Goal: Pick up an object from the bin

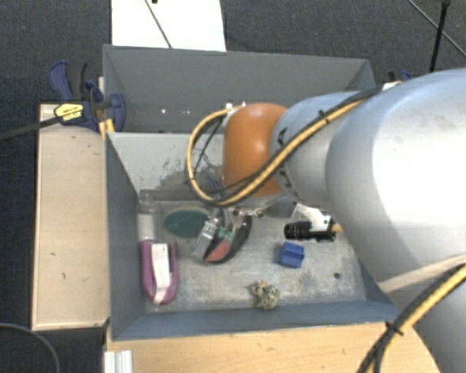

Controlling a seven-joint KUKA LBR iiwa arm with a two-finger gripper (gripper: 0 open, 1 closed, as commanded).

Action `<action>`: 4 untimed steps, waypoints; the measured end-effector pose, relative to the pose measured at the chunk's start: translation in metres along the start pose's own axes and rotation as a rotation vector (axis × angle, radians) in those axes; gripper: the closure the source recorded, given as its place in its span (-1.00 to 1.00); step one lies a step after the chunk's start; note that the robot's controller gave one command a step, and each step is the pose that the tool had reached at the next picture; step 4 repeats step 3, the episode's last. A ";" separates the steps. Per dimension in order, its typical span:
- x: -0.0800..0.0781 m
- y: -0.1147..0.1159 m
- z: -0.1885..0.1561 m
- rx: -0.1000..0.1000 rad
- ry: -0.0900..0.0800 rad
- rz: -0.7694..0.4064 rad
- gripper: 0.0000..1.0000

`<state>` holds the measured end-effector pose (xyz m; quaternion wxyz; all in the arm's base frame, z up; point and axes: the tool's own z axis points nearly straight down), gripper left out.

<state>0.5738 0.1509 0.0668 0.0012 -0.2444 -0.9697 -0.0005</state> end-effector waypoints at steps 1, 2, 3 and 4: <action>-0.001 -0.001 -0.003 -0.001 -0.003 0.002 1.00; 0.014 0.010 -0.120 -0.007 -0.008 0.013 1.00; 0.007 0.000 -0.236 -0.007 -0.011 -0.048 1.00; 0.007 0.000 -0.236 -0.007 -0.011 -0.048 1.00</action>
Offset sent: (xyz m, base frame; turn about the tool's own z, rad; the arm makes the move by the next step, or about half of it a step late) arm 0.0000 0.0000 0.0000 0.0000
